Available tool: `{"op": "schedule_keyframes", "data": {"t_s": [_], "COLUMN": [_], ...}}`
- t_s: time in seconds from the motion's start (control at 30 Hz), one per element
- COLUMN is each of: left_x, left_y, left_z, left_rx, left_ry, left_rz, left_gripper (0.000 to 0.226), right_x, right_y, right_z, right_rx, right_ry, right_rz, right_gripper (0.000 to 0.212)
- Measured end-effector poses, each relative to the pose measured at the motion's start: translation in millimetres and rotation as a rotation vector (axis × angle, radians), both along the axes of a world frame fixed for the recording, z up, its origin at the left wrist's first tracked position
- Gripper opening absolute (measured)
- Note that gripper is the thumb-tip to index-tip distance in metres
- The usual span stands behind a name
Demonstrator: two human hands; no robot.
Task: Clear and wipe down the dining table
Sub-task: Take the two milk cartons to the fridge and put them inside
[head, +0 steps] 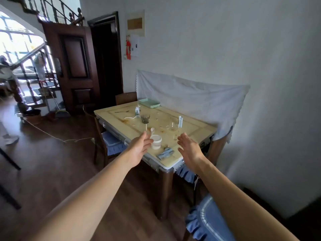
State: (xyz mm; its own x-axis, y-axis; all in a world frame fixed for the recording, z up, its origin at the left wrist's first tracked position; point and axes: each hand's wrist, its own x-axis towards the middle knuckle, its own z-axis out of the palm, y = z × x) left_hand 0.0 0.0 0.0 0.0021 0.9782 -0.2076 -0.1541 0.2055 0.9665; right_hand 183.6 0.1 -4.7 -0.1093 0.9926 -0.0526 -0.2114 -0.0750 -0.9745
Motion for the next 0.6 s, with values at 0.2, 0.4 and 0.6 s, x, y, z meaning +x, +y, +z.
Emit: {"op": "schedule_keyframes", "data": {"t_s": [0.2, 0.4, 0.6], "left_x": [-12.1, -18.6, -20.6], "left_y": [34.0, 104.5, 191.3], "left_z": [-13.1, -30.3, -26.3], "left_rx": [-0.043, -0.062, -0.066], "left_ry": [-0.018, -0.026, 0.001], "left_rz": [0.002, 0.012, 0.033], "left_gripper": [0.051, 0.053, 0.056], "right_x": [-12.2, -22.0, -22.6], "right_y": [40.0, 117.9, 207.8], "right_z": [-20.4, -41.4, -47.4], "right_rx": [-0.063, -0.100, -0.147], "right_ry": [-0.007, 0.016, -0.004], "right_rz": [-0.021, -0.014, -0.005], "right_gripper": [0.054, 0.052, 0.052]}}
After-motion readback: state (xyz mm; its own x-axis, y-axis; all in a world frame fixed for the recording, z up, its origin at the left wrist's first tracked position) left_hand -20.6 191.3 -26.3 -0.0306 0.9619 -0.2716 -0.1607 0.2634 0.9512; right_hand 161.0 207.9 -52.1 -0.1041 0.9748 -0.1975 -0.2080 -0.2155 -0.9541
